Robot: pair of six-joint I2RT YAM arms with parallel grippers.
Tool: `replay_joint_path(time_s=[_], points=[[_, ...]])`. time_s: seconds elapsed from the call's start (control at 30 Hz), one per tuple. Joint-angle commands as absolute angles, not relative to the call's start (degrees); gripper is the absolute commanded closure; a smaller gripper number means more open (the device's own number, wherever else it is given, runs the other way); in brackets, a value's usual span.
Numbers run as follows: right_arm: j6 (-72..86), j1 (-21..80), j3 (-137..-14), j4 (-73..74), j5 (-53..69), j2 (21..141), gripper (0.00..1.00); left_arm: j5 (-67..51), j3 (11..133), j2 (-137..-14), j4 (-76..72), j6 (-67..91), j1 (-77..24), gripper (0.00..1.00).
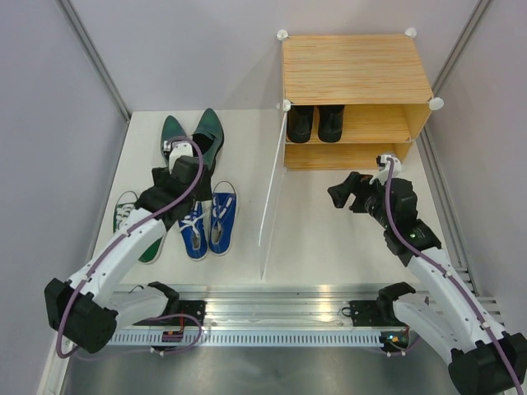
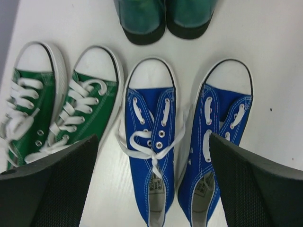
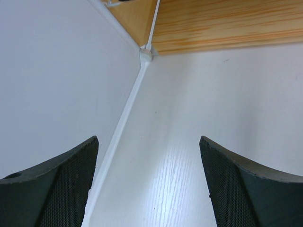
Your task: Place and organize the shoes in the shoe cabinet
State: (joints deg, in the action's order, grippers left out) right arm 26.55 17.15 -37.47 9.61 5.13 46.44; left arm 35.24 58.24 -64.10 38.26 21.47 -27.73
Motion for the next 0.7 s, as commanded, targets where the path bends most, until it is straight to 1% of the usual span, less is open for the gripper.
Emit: replay_joint_path(time_s=[0.0,0.1,0.37,0.67], points=[[27.9,17.4,-37.5,9.4,9.6,45.8,0.10,27.5,56.7,-64.9,42.8,33.4,-24.7,0.01],[28.5,17.4,-37.3,9.0,10.5,45.8,0.10,24.4,53.4,-65.1,42.5,38.7,-22.0,0.02],[29.3,18.6,-35.9,7.8,10.6,45.6,0.10,20.1,46.0,-70.7,37.8,45.3,-20.8,0.11],[29.2,20.1,-36.0,8.0,11.2,45.4,0.10,20.3,40.4,-75.6,33.2,50.4,-20.4,0.12]])
